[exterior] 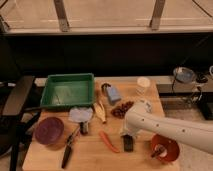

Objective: Wipe table surface with eraser

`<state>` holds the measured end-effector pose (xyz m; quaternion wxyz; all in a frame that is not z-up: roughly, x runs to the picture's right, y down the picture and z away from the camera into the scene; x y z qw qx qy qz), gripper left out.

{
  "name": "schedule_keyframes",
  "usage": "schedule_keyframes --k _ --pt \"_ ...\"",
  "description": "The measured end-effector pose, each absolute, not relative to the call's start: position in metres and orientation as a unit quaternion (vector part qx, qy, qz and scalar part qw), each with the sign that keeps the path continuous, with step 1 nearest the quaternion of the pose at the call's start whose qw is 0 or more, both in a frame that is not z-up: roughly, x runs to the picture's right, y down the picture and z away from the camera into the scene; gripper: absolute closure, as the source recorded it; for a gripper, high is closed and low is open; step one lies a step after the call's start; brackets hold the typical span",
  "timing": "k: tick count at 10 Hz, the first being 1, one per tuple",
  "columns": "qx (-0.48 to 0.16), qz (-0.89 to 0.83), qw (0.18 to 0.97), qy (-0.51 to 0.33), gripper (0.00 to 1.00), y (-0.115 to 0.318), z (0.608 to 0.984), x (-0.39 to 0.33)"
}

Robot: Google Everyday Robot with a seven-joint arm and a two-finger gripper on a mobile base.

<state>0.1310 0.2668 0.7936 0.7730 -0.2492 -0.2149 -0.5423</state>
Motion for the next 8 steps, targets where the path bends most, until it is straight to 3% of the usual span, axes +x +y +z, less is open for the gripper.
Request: schedule_keyframes --k 4,8 --pt "-0.233 -0.539 0.781 -0.213 0.96 0.257 0.787 0.129" --pt "-0.210 -0.533 0.787 -0.227 1.00 0.241 0.795 0.106"
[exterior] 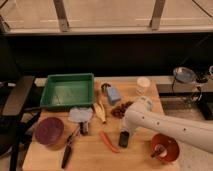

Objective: Wipe table surface with eraser

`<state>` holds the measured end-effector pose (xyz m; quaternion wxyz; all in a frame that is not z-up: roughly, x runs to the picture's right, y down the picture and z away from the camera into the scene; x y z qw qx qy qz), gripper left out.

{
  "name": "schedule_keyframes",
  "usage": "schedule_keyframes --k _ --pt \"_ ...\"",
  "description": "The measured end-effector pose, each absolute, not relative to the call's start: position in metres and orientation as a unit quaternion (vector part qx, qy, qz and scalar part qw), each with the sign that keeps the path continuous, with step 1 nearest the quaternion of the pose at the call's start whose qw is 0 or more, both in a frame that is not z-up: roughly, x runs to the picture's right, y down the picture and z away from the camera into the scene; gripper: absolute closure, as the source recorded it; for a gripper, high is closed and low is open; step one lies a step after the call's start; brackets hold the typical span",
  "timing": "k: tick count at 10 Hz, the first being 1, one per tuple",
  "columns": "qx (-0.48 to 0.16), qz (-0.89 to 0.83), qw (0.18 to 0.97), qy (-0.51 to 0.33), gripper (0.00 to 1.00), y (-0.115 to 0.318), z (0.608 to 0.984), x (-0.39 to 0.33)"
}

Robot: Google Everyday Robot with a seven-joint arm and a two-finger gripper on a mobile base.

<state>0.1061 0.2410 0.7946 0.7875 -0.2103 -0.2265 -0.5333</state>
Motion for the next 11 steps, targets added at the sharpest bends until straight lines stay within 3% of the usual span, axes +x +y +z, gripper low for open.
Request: schedule_keyframes --k 7,11 --pt "-0.238 -0.499 0.803 -0.225 1.00 0.270 0.784 0.134" --pt "-0.251 -0.492 0.809 -0.199 1.00 0.245 0.808 0.167"
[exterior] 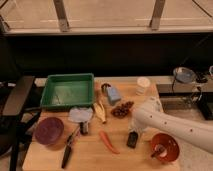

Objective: Wipe table surface with eraser

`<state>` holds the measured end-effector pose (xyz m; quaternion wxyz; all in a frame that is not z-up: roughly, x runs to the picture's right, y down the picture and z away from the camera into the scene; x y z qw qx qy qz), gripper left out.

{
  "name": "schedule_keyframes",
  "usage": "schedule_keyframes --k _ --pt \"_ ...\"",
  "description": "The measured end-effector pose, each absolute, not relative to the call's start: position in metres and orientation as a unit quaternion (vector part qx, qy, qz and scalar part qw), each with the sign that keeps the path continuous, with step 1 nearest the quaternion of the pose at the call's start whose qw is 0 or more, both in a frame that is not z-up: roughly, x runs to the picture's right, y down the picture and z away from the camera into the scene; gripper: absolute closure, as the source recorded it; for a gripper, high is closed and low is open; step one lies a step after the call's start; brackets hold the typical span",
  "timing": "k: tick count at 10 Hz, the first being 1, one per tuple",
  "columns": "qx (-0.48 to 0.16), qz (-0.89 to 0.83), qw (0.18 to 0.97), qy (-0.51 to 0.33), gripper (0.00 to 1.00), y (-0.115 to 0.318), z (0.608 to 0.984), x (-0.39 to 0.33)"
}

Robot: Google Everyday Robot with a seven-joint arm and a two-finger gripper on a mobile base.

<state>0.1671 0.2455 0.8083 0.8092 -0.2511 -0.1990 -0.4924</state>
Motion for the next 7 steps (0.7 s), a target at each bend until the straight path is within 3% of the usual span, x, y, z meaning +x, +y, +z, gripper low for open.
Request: schedule_keyframes --k 4,7 --pt "-0.224 -0.519 0.794 -0.222 1.00 0.232 0.812 0.124" --pt "-0.221 -0.529 0.781 -0.249 1.00 0.252 0.793 0.079"
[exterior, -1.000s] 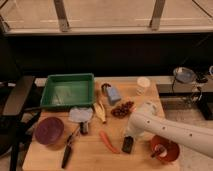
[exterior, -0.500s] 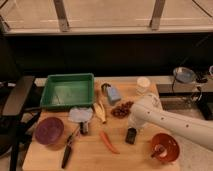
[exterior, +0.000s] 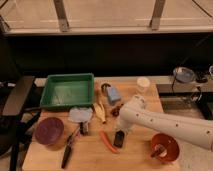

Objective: Wipe table surface with eraser

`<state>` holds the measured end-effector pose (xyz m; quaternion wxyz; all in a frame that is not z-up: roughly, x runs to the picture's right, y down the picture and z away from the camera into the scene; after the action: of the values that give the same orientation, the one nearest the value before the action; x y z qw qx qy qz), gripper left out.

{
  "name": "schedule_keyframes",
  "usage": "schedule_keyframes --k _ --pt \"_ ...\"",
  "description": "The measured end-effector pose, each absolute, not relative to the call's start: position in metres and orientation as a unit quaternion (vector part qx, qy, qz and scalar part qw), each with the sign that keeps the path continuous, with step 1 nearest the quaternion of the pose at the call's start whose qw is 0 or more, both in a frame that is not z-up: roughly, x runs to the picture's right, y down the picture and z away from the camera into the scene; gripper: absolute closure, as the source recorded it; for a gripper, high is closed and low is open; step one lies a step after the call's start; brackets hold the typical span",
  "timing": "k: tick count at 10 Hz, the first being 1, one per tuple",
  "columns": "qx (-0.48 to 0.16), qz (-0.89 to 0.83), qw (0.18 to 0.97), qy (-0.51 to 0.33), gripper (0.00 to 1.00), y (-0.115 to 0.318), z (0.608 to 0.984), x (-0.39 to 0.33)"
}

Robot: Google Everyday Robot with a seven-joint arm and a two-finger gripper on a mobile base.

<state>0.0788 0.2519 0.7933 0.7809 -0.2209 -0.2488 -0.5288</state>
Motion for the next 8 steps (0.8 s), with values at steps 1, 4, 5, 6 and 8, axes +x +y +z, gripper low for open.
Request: schedule_keyframes --k 1,4,5,6,8 --pt "-0.227 -0.527 0.779 -0.252 1.00 0.260 0.788 0.076" --pt "-0.257 -0.517 0.779 -0.246 1.00 0.278 0.776 0.095" --pt "-0.267 -0.513 0.780 -0.239 1.00 0.281 0.775 0.111" --pt "-0.279 -0.509 0.781 -0.229 1.00 0.280 0.778 0.138" --pt "-0.291 -0.505 0.783 -0.215 1.00 0.270 0.786 0.184"
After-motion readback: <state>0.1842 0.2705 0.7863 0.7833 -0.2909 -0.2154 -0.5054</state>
